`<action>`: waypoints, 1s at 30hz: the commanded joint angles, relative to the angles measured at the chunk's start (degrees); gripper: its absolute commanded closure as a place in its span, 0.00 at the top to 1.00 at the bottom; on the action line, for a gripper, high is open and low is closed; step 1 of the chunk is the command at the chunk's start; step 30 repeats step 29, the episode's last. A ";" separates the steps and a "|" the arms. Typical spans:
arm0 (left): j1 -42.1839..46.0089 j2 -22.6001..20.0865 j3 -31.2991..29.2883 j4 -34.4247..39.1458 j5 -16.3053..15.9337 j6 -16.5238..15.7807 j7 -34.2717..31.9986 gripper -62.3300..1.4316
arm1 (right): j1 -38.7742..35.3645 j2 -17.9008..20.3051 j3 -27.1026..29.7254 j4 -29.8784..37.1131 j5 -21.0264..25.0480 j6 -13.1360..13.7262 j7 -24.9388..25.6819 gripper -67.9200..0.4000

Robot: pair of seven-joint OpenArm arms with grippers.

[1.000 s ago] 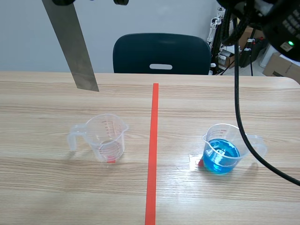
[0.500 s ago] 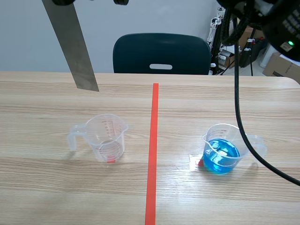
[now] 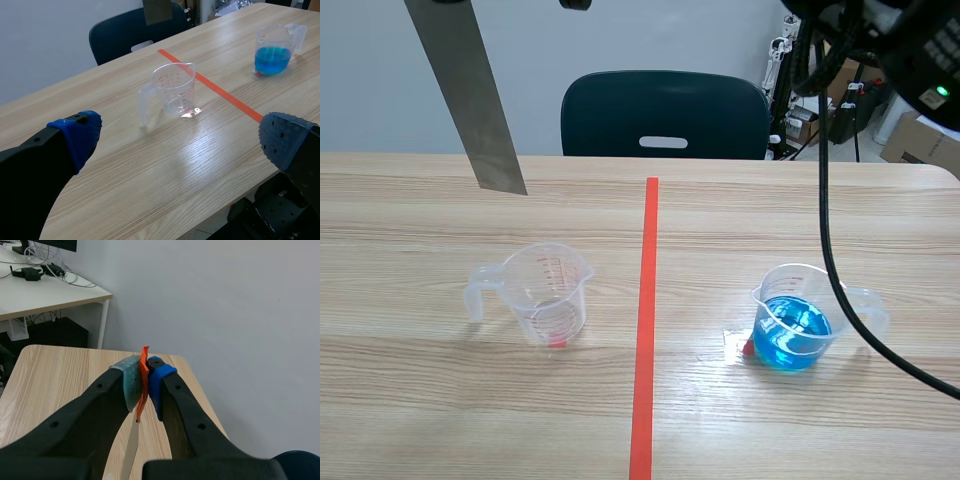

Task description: Do the redox reaction experiment. lift the metal plate out of the left beaker

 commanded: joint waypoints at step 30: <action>0.07 0.28 0.07 0.76 -0.59 0.15 -0.98 1.00 | 0.66 -0.15 0.92 0.33 0.33 -0.44 0.90 0.01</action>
